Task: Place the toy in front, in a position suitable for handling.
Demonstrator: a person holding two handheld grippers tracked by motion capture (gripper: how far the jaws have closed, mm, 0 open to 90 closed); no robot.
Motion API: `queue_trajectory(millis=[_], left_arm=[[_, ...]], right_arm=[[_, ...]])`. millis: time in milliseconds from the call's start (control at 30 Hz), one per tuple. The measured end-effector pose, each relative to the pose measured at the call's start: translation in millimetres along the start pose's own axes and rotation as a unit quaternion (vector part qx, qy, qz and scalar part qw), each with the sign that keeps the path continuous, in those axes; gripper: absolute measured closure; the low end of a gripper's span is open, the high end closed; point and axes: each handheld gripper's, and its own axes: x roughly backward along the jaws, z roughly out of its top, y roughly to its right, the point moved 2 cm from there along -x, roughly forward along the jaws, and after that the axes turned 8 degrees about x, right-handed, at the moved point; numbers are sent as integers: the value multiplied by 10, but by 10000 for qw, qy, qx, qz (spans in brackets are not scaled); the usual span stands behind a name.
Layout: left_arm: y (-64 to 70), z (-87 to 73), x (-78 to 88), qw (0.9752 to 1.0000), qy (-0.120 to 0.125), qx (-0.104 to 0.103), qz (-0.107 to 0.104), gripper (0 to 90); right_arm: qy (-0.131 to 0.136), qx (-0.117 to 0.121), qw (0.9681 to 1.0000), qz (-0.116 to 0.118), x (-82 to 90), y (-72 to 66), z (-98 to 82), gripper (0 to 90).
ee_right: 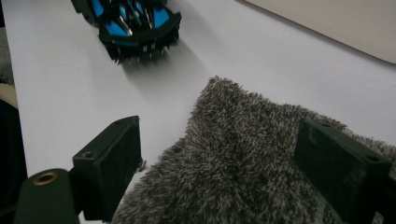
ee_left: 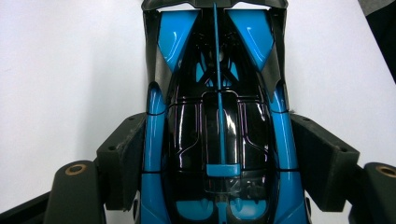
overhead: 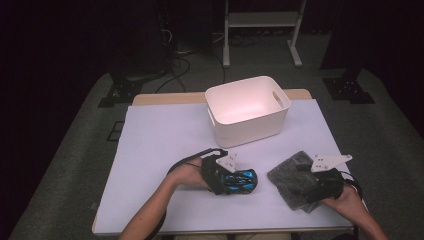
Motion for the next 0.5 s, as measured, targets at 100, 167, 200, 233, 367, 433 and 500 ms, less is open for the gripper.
queue_trajectory(millis=[100,167,200,233,367,433,500], left_arm=[[21,27,-82,10000,-35,-10,-79,260],[29,41,-124,9999,-81,-15,-99,260],[36,48,-143,9999,-95,-32,-103,260],[44,56,-161,9999,-106,-15,-103,261],[77,86,-207,9999,-94,-43,-87,260],[89,89,-214,9999,-98,-42,-50,260],[99,78,-218,10000,-90,6,-26,260]], right_arm=[[16,-7,10000,-18,2,7,-22,138],[36,-24,10000,-30,3,6,-40,138],[49,-36,10000,-36,3,6,-51,138],[56,-49,10000,-32,1,6,-60,138],[47,-74,10000,-14,-12,6,-82,138],[33,-66,10000,-5,-26,3,-87,138],[8,-52,10000,9,-39,-3,-90,138]])
